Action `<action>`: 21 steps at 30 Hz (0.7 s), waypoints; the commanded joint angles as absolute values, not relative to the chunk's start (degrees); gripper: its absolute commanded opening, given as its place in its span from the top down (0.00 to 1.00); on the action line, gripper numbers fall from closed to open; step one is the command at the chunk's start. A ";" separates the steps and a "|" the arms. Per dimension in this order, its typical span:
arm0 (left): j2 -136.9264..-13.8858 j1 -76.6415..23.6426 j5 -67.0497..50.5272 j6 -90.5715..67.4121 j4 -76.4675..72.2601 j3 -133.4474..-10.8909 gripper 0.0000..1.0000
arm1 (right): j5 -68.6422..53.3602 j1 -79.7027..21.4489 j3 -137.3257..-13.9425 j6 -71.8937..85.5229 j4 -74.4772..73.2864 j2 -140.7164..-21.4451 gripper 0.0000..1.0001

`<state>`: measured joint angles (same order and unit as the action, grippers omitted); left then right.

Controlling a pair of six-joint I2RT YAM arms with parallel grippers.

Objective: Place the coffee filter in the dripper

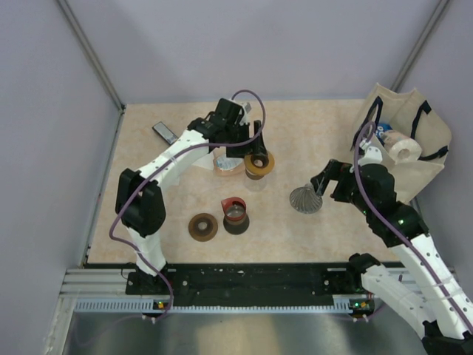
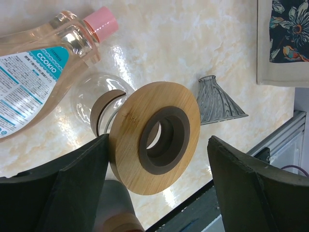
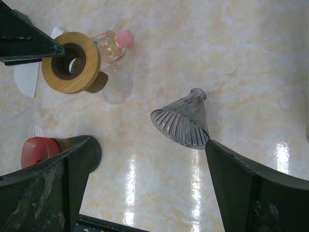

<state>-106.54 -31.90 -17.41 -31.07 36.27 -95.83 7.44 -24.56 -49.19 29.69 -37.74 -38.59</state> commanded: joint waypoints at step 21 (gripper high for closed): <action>-95.46 -27.07 -13.45 -28.12 37.18 -89.49 0.01 | -2.82 -24.35 -52.74 25.76 -30.32 -50.09 0.02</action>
<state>-100.40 -28.69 -11.84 -28.36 37.78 -92.44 -0.54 -24.56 -50.78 28.34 -33.36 -48.14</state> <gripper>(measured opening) 0.989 0.981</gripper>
